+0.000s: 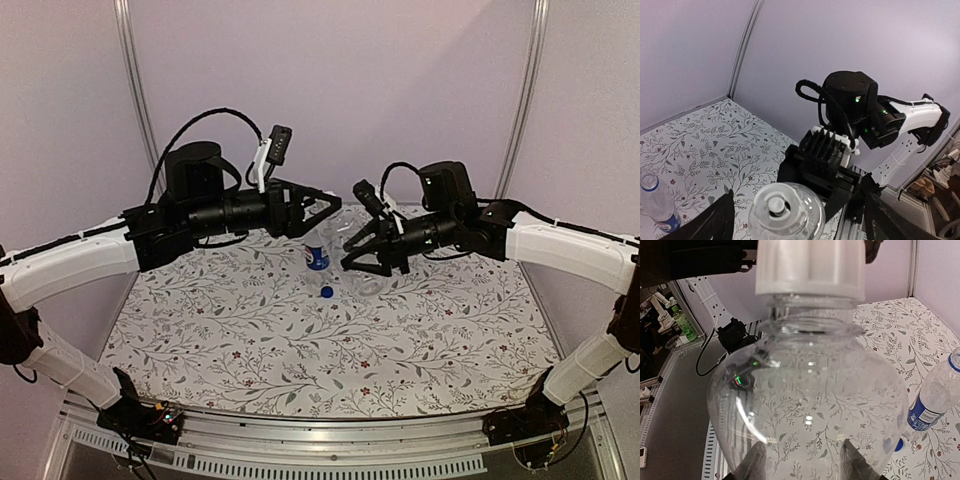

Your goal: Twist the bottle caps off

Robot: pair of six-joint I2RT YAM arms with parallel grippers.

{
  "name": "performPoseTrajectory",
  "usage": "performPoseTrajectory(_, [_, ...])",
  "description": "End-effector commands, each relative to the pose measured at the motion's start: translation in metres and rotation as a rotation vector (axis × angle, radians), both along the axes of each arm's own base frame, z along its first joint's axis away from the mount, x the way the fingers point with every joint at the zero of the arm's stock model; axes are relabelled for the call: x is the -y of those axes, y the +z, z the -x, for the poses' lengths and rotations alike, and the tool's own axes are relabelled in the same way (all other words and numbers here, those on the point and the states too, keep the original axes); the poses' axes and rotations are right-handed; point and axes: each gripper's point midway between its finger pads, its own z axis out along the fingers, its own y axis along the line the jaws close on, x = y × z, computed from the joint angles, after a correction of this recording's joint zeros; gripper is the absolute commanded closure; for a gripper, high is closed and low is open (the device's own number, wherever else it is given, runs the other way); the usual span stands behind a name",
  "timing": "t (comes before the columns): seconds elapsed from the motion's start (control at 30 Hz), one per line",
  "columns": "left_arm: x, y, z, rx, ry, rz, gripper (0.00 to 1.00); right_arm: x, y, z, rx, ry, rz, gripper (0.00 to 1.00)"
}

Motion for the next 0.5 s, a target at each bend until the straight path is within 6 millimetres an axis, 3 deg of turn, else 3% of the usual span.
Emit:
performPoseTrajectory(0.0, [-0.012, 0.029, 0.022, 0.151, -0.157, 0.082, 0.09, 0.000, 0.010, 0.019, -0.009, 0.100, -0.043, 0.53])
performPoseTrajectory(0.2, [-0.011, 0.034, 0.039, 0.255, -0.302, 0.085, 0.03, 0.000, 0.018, 0.043, -0.045, 0.247, -0.093, 0.53])
performPoseTrajectory(0.47, [-0.004, 0.041, 0.068, 0.342, -0.553, 0.175, 0.02, 0.005, 0.032, 0.070, -0.087, 0.409, -0.161, 0.53])
